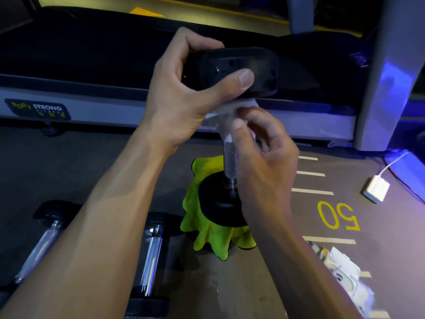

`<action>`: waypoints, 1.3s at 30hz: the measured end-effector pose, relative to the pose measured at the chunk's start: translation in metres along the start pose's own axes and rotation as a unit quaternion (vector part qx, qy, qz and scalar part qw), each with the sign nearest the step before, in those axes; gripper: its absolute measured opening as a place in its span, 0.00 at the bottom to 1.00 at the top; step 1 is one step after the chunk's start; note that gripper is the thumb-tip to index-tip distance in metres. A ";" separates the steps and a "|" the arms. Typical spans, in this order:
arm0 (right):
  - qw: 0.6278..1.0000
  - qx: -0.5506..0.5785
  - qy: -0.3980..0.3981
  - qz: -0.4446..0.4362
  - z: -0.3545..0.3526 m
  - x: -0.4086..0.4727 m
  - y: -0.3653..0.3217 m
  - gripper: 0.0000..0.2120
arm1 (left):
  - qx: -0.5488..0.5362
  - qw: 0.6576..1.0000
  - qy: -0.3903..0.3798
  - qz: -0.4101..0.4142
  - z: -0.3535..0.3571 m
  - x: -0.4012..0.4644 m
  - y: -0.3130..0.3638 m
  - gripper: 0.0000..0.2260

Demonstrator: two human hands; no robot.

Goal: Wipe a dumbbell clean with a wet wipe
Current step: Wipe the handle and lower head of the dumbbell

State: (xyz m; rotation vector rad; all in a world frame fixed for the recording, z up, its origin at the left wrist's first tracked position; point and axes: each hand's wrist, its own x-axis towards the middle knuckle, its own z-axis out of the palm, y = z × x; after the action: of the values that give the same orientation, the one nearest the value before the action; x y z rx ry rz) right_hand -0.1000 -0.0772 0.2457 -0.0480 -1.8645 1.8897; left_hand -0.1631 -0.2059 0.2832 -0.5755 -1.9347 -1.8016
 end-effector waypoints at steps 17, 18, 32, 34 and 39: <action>0.926 0.124 -0.315 0.168 0.004 0.070 0.005 0.08 | -0.037 0.999 -0.025 -0.003 -0.009 0.001 -0.007 0.21; 0.920 0.146 -0.314 0.186 0.004 0.070 0.003 0.06 | -0.037 0.999 -0.025 0.000 -0.009 0.000 -0.006 0.21; 0.916 0.144 -0.304 0.220 0.006 0.071 0.001 0.03 | -0.011 1.000 -0.011 0.017 0.005 -0.001 -0.001 0.22; 0.876 0.193 -0.338 0.286 0.003 0.076 0.003 0.06 | -0.011 1.000 -0.017 0.018 0.008 -0.001 0.000 0.22; 0.984 0.033 -0.140 0.103 0.021 0.052 0.015 0.08 | -0.011 1.000 -0.007 0.017 0.009 0.001 0.000 0.22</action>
State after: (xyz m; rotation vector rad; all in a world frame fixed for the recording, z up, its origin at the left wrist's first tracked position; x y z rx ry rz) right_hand -0.1583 -0.0778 0.2484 0.0534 -2.0451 2.1937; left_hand -0.1639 -0.1971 0.2832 -0.6257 -1.9043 -1.8046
